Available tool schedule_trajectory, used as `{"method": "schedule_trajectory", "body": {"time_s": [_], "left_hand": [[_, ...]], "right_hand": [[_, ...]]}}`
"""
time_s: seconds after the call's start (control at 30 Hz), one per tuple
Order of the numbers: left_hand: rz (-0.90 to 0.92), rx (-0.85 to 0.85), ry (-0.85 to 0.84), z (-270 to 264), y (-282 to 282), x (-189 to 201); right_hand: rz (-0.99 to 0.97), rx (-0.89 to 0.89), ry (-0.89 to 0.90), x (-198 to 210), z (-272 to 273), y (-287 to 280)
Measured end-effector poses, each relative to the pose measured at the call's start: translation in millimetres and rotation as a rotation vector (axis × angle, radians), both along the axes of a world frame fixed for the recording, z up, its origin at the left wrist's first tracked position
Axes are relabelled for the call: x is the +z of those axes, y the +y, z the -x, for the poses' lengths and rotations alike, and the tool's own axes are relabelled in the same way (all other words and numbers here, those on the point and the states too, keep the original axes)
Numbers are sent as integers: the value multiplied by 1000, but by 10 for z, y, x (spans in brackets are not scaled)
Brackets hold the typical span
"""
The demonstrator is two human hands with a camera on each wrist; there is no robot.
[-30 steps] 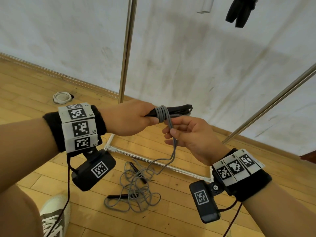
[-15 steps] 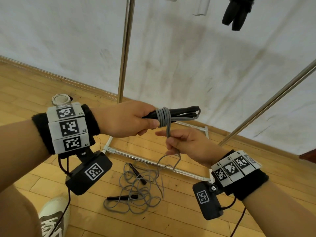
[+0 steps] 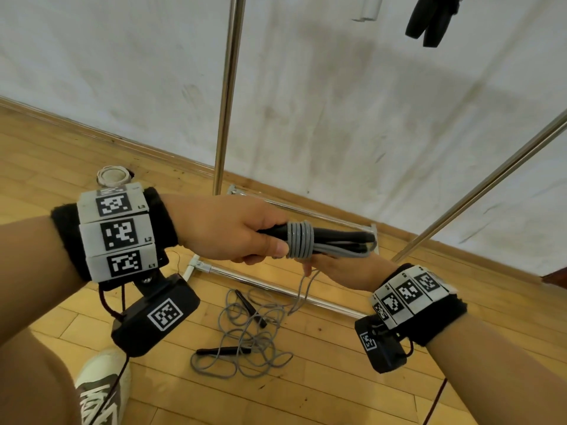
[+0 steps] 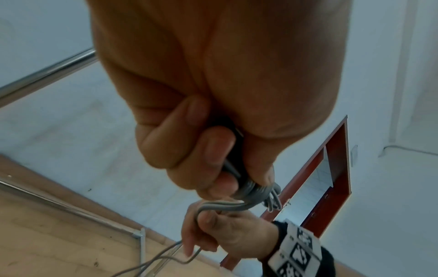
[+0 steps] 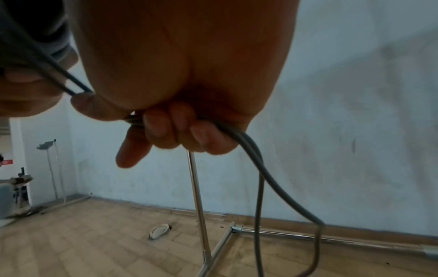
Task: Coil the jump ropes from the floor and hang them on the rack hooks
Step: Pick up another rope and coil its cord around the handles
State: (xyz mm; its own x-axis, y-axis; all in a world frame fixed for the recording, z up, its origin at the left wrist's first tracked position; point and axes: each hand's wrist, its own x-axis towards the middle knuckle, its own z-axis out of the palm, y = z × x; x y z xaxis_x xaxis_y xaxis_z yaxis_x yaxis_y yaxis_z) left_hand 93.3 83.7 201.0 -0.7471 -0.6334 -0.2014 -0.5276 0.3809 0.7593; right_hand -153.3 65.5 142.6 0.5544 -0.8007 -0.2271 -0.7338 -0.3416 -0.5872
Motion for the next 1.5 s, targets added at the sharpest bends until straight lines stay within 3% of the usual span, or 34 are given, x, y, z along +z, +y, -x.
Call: {"method": "schedule_trajectory", "body": {"time_s": [0.07,0.17,0.3,0.5,0.67,0.87,1.07,1.23,1.5], "left_hand": [[-21,-20,-53,13,15,-35],[-30,-51,-141,53,15,-110],[36,-69,-310,72,-35,-211],[143,-48,-456,141,-92,-354],[214,28,-493,123,-163,-367],[304,173,-423,74,-229,-324],[318,261,-199,67,-240,-276],[275,228,24,26,-198,-179],[150,157,108,82,-62,-72]], "right_hand": [[-88,-9,39,19,35,-29],[-31,90,67,68,-29,-114],[-33,58,102,173,-24,-196],[-159,-124,-113,236,-140,-172],[-142,-216,-192,304,-209,-116],[-287,-168,-331,387,-150,-17],[-173,-204,-426,347,-106,67],[-56,-137,-340,249,-81,123],[-43,-39,-420,176,25,145]]}}
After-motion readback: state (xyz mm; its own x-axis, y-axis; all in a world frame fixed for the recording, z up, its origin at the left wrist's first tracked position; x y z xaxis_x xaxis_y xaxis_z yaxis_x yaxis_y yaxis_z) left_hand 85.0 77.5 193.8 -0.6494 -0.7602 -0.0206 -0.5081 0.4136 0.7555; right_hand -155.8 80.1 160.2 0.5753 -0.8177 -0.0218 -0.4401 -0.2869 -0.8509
